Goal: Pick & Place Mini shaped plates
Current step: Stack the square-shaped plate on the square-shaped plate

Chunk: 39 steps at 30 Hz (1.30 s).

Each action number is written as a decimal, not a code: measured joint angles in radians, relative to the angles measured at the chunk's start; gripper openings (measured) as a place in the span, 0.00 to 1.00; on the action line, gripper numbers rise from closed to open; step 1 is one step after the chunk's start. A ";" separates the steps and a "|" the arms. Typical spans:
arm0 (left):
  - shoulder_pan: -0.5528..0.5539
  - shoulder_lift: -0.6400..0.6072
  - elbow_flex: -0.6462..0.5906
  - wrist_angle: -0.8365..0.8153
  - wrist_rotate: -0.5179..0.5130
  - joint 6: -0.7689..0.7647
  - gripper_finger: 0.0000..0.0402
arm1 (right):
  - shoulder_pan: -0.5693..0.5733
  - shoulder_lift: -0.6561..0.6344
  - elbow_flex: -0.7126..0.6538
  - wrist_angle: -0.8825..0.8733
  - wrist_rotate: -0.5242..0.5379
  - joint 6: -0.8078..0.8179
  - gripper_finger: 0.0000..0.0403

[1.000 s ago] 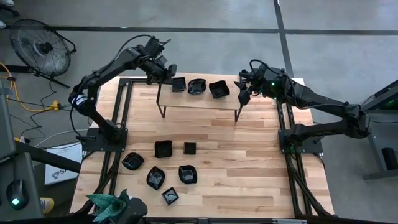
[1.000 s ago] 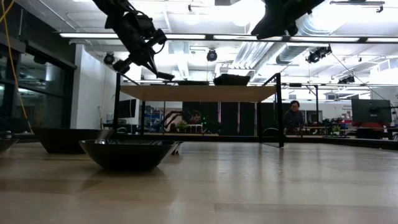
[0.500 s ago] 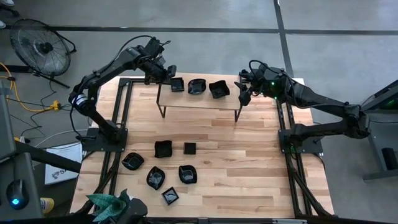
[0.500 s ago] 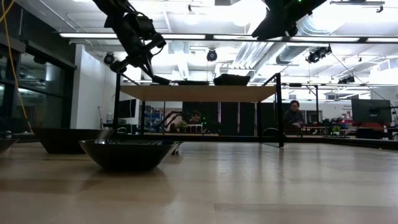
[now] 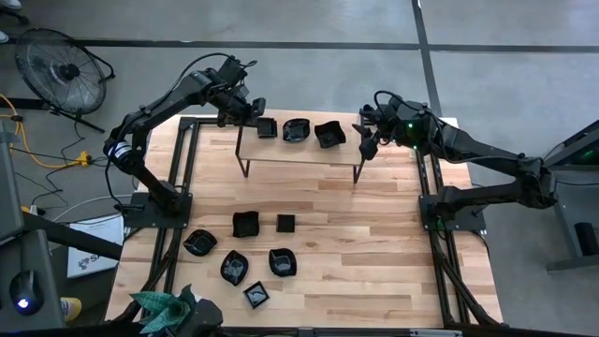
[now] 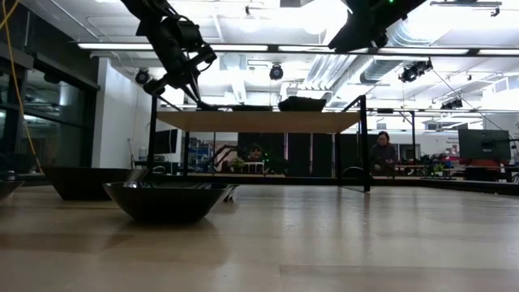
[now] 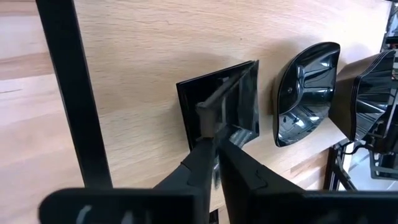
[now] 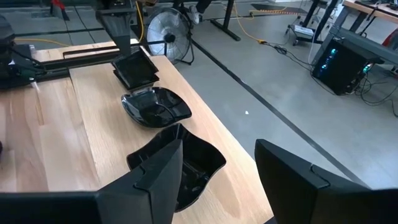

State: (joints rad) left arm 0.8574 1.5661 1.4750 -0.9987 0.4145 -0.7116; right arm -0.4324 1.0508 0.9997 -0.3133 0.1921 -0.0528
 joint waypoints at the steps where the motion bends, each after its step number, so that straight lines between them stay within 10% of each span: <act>1: 0.000 0.000 0.000 -0.001 0.000 0.000 0.08 | 0.000 0.000 0.000 -0.002 -0.001 0.000 0.49; 24: -0.018 -0.091 -0.001 0.003 -0.091 0.118 0.21 | 0.000 -0.003 0.000 -0.069 -0.009 0.033 0.49; 39: -0.385 -0.379 -0.063 0.133 -0.449 0.326 0.21 | 0.026 -0.004 0.001 -0.200 -0.069 0.313 0.49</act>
State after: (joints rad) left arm 0.4725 1.1872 1.4124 -0.8655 -0.0349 -0.3852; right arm -0.4062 1.0466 1.0004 -0.5136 0.1227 0.2601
